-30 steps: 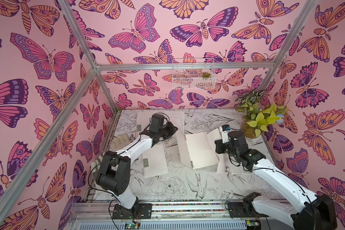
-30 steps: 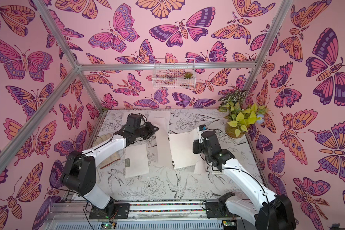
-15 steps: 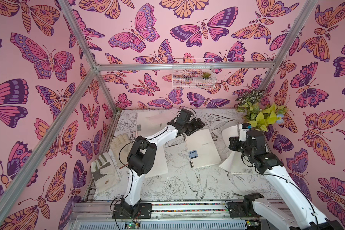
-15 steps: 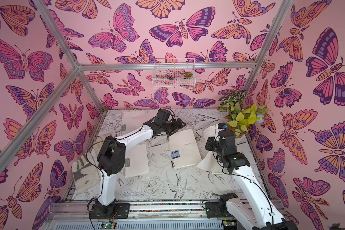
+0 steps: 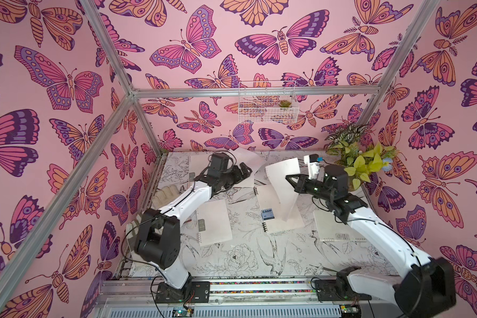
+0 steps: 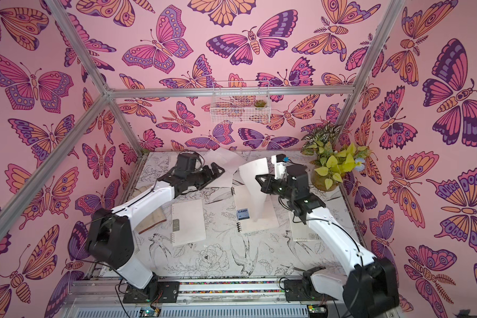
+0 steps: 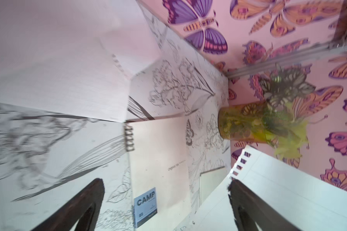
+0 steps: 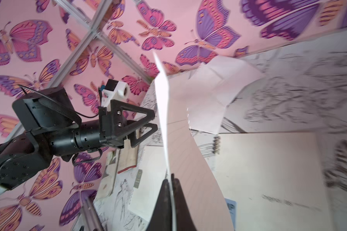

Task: Tear off pages from different notebooks
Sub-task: Place the paper at the center of the board.

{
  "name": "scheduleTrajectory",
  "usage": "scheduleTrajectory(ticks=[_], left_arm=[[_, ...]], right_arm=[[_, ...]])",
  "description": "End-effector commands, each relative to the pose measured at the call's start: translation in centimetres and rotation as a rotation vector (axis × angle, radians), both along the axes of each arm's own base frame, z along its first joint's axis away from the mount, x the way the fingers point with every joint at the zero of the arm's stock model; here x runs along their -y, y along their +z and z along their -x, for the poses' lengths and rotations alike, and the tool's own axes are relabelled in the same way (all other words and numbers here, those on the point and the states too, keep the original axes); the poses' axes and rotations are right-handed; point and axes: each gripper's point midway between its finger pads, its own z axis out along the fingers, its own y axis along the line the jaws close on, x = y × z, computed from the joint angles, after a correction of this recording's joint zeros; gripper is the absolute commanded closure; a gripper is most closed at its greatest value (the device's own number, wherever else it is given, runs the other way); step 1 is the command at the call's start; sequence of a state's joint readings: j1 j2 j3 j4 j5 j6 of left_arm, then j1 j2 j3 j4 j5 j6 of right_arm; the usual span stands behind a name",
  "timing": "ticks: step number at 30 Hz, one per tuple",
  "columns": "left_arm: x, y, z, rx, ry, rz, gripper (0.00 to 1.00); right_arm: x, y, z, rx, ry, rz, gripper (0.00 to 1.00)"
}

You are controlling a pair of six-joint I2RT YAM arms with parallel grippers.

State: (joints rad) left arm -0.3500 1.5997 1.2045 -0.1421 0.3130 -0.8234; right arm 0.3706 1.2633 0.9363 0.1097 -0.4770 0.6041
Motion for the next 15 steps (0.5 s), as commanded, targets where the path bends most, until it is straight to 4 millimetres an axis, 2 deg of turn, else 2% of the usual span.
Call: scheduleTrajectory(ticks=[1, 3, 4, 6, 10, 11, 15], left_arm=[[-6.1, -1.1, 0.9, 0.024, 0.120, -0.054, 0.00], [-9.1, -1.8, 1.8, 0.016, 0.180, -0.064, 0.00], [-10.4, -2.0, 2.3, 0.014, 0.203, -0.065, 0.00], [-12.3, -2.3, 3.0, 0.014, 0.238, -0.069, 0.00], [-15.1, -2.8, 4.0, 0.016, 0.291, -0.108, 0.00], [-15.6, -3.0, 4.1, 0.014, 0.301, -0.121, 0.00], [-17.4, -3.9, 4.7, -0.012, 0.330, -0.162, 0.00]], right_arm=[[-5.3, 5.8, -2.0, 0.161, 0.118, -0.236, 1.00], [-6.4, 5.1, -5.1, 0.145, 0.076, -0.319, 1.00], [-7.1, 3.4, -7.2, 0.095, 0.047, -0.355, 1.00], [-8.3, 2.1, -10.4, 0.090, 0.026, -0.441, 1.00], [-11.1, -1.3, -17.2, 0.058, -0.004, -0.531, 1.00], [-11.6, -2.8, -18.7, 0.030, -0.027, -0.528, 1.00], [-13.5, -7.2, -23.9, -0.015, -0.068, -0.476, 1.00]])
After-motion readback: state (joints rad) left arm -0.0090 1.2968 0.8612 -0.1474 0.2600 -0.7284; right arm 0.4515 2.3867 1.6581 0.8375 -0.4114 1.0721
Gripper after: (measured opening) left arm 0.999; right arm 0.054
